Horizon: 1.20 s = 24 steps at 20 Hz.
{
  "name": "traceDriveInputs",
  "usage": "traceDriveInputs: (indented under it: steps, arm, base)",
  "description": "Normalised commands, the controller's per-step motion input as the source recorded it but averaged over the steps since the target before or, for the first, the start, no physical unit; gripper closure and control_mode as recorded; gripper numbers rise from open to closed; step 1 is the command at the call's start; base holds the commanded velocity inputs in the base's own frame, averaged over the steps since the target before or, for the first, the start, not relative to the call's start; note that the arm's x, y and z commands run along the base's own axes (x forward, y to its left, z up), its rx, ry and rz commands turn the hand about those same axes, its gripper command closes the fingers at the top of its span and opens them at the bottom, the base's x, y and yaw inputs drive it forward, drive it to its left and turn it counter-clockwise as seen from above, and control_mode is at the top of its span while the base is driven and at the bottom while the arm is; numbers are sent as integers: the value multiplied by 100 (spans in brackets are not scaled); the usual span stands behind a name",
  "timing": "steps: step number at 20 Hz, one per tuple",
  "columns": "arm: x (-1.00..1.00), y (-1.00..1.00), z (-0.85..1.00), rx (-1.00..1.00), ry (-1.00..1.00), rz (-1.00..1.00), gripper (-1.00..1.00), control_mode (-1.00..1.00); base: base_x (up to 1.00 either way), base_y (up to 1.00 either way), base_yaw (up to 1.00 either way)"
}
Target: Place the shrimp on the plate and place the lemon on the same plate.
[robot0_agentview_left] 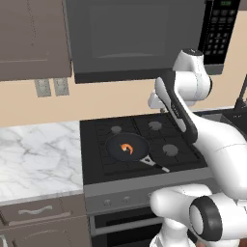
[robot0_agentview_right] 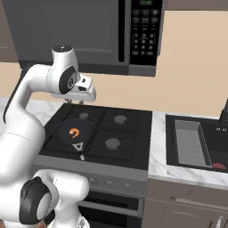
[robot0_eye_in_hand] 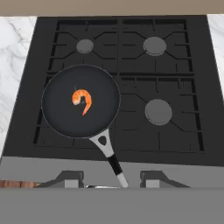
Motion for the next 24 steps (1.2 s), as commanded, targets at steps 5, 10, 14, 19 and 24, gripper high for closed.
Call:
traceDriveInputs:
  steps: [5,10,14,19,24]
  arm:
    - [-11,1,-3,-2,0,2,-100,-100]
    - [-20,16,-11,-9,0,4,-100,-100]
    - [-15,31,-10,0,0,4,-100,-100]
    - [-5,30,-17,2,0,6,-100,-100]
    - [1,25,-22,7,0,12,-100,-100]
  base:
    - [0,0,0]
    - [0,0,0]
    - [0,0,0]
    - [0,0,0]
    - [0,0,0]
